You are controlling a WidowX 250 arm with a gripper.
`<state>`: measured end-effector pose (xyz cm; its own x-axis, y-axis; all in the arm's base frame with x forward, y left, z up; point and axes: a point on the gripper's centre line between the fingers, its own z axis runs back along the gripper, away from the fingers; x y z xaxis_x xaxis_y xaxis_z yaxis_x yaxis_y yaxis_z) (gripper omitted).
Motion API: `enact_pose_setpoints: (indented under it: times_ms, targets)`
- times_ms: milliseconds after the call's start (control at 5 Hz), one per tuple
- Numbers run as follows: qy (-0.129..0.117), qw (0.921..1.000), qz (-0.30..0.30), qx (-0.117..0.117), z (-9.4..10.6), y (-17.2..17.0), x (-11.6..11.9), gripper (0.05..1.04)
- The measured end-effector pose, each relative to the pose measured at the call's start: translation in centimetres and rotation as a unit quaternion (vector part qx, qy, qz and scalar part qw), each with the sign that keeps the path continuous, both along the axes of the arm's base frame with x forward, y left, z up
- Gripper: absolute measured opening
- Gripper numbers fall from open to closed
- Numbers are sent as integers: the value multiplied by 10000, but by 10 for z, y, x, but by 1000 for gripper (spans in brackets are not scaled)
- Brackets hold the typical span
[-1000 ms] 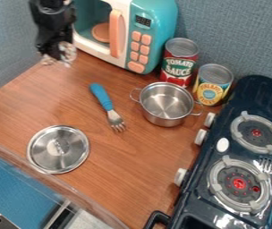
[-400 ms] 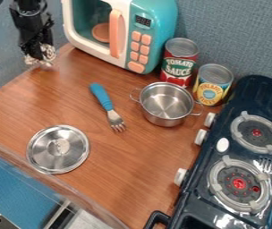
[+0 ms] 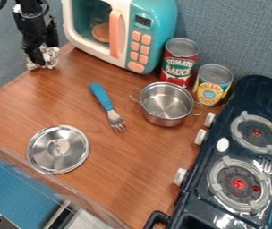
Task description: Move the thing below the microwave
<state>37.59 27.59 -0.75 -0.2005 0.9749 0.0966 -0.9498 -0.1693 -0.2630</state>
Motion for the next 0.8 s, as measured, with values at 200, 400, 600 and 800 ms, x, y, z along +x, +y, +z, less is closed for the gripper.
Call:
enact_pose_setpoints:
  times_ms: [200, 400, 600, 800]
  targets:
    - [12, 10000, 8, -72, -6, -4, -3, 1003]
    - [-51, 9999, 14, -90, -1, -8, -6, 1000]
    - [-312, 9994, -21, 126, 37, -9, -7, 999]
    - [-509, 9983, 33, 270, 58, -12, -13, 999]
